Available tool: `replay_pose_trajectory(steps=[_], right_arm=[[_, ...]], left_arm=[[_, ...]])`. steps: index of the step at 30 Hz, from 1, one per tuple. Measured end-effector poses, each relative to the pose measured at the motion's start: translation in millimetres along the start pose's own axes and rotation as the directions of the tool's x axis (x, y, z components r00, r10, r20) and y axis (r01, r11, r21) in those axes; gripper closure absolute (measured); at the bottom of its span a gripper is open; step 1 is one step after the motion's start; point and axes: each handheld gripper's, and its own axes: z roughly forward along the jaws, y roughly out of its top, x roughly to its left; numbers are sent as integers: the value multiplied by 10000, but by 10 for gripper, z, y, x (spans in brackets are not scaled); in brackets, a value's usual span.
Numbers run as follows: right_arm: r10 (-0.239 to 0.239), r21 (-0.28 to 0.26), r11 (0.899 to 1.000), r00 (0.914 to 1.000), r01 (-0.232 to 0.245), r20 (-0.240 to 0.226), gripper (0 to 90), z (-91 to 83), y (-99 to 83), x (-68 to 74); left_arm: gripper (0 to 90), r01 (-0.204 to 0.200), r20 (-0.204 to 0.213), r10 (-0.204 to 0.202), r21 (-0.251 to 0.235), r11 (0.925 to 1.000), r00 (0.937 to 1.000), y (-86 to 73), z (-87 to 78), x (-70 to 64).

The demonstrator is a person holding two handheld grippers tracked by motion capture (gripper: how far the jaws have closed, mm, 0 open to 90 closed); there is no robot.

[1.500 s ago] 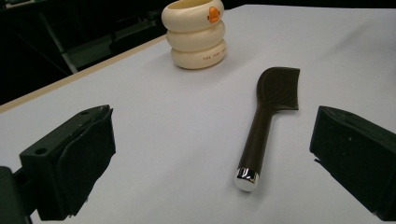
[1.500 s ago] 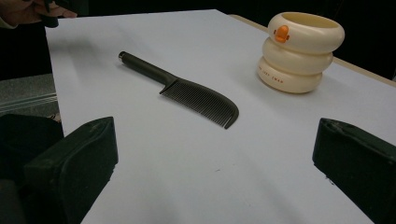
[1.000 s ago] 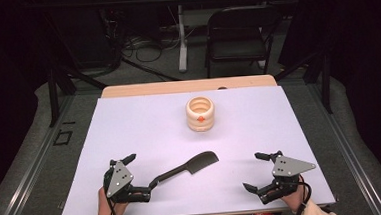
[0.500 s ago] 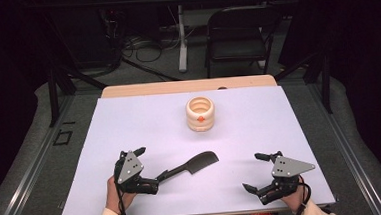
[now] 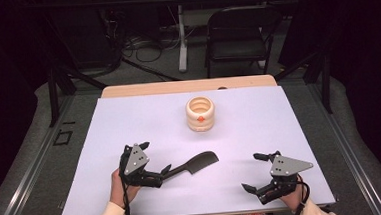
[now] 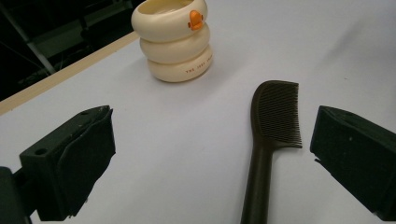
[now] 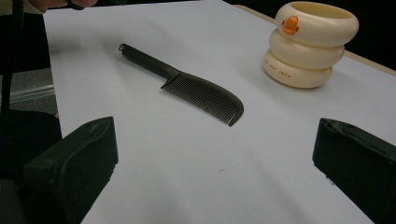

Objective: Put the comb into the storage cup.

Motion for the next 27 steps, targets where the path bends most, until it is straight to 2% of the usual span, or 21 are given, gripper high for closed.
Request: replay_pose_trajectory(steps=[9, 16, 18, 27], right_arm=[[-14, 28, 10000, 10000, 14, -40, 0, 8, 2, 3], [-42, 15, 10000, 10000, 42, -51, 0, 9, 5, 8], [-22, 38, 10000, 10000, 22, -68, 0, 14, 2, 5], [28, 34, 10000, 9999, -27, -128, 0, 14, 1, 7]], left_arm=[[1, 201, 149, -207, 367, 9991, 9997, 66, 53, 50], [1, 105, 315, -127, 696, 9975, 9994, 126, 72, 57], [1, 95, 473, -145, 1032, 9946, 9988, 150, 105, 67], [0, 2, 730, -117, 1555, 9878, 9973, 217, 171, 75]])
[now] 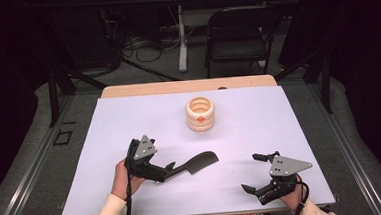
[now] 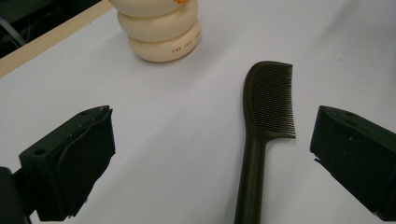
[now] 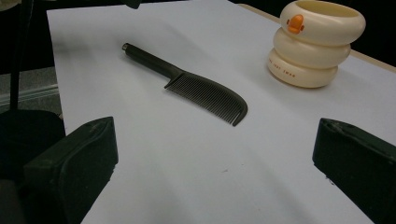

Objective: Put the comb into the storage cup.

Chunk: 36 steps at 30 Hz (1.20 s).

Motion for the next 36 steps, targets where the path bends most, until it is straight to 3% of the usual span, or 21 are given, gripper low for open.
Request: replay_pose_trajectory(steps=[12, 16, 22, 24, 25, 27, 29, 30, 31, 32, 33, 34, 36], right_arm=[[-40, 39, 10000, 10000, 40, -54, 0, 6, -2, 2], [-22, 50, 10000, 10000, 23, -94, 0, 7, -3, -1], [25, 65, 10000, 9999, -24, -147, 0, 6, -5, -7], [69, 97, 9999, 9999, -67, -141, 0, 9, -6, -7], [69, 97, 9999, 9999, -67, -141, 0, 9, -6, -7], [28, 103, 9999, 9999, -26, -164, 0, 13, -5, -7], [27, 93, 10000, 9998, -25, -182, 0, 15, -6, -6], [28, 114, 9999, 9999, -26, -171, 0, 13, -7, -8], [28, 114, 9999, 9999, -26, -171, 0, 13, -7, -8], [34, 144, 9999, 9999, -31, -164, 0, 16, -8, -11], [62, 145, 9999, 9998, -59, -194, 0, 20, -9, -10], [62, 145, 9999, 9998, -59, -194, 0, 20, -9, -10], [71, 185, 9998, 9998, -67, -199, 0, 28, -10, -10]], left_arm=[[0, -45, 117, 36, 753, 9972, 9999, 95, 32, -12], [0, -64, 23, 62, 1265, 9919, 10000, 170, 73, -7], [0, -213, 33, 211, 1654, 9860, 9998, 254, 88, 8], [0, -290, 35, 289, 2021, 9789, 9996, 282, 131, 9], [0, -290, 35, 289, 2021, 9789, 9996, 282, 131, 9], [0, -373, 49, 373, 2530, 9668, 9993, 297, 191, -5], [0, -335, 61, 331, 2652, 9636, 9994, 300, 212, -13], [0, -417, 105, 404, 2899, 9562, 9991, 310, 246, -22], [0, -417, 105, 404, 2899, 9562, 9991, 310, 246, -22], [0, -468, 118, 453, 3034, 9517, 9989, 316, 266, -24], [0, -544, 148, 525, 3330, 9414, 9985, 323, 309, -28], [0, -544, 148, 525, 3330, 9414, 9985, 323, 309, -28], [0, -627, 161, 610, 3614, 9303, 9980, 327, 353, -32]])
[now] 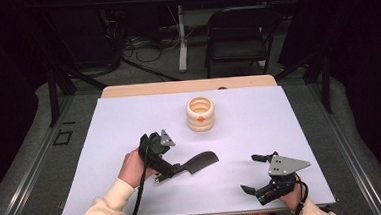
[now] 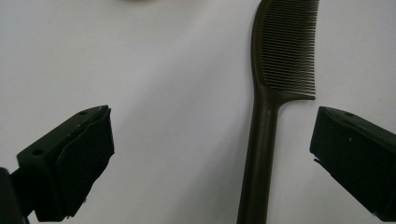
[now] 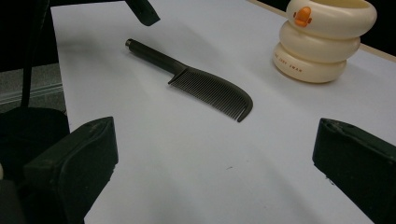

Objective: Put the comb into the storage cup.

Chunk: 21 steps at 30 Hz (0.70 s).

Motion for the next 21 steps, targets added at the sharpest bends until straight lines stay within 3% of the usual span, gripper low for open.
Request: replay_pose_trajectory(steps=[9, 14, 16, 21], right_arm=[[18, 83, 10000, 10000, -17, -44, 0, 4, -4, 4], [94, 105, 9999, 9999, -94, -35, 0, -3, -13, 6], [87, 133, 9999, 10000, -87, -34, 0, 0, -15, 8], [63, 180, 9998, 10000, -62, -21, 0, 1, -12, 7]], left_arm=[[0, -429, 121, 419, 987, 9942, 9990, 80, 116, -33], [5, -563, 114, 553, 1277, 9902, 9984, 112, 163, -63], [58, -850, 232, 824, 1598, 9835, 9963, 148, 199, -98], [157, -1049, 448, 977, 2032, 9735, 9942, 207, 249, -128]])
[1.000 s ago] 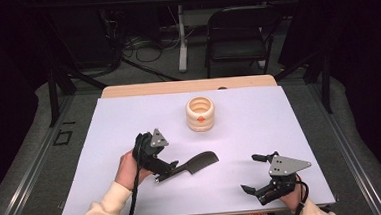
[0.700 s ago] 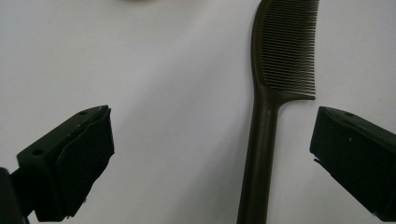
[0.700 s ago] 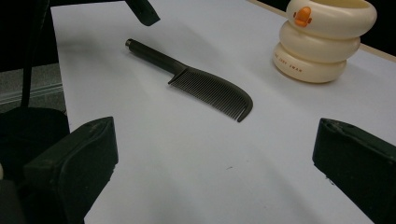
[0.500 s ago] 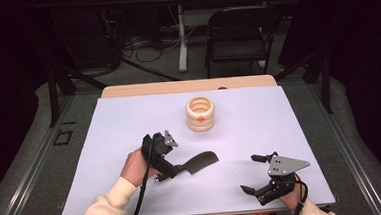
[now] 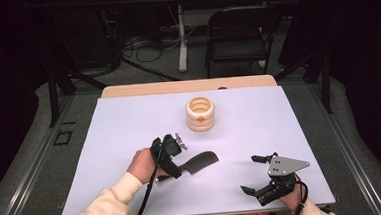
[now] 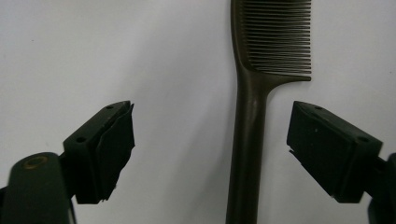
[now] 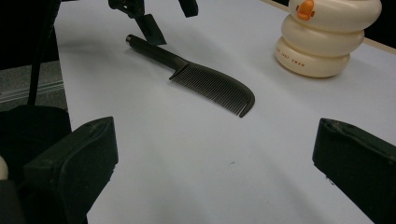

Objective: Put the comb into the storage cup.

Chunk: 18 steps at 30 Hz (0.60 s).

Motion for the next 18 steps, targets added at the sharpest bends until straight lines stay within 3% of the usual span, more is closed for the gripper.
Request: replay_pose_trajectory(steps=[7, 11, 18], right_arm=[[21, -14, 10000, 10000, -21, -16, 0, 2, -3, -4], [-6, -18, 10000, 10000, 6, -81, 0, 3, -2, -3], [27, -9, 10000, 10000, -27, -67, 0, 2, -4, -2]], left_arm=[[256, -24, 361, -8, 898, 9960, 9993, 51, 61, -9], [359, -114, 683, 11, 1505, 9885, 9977, 88, 107, -14], [484, -235, 936, 83, 1628, 9864, 9956, 123, 147, -37]])
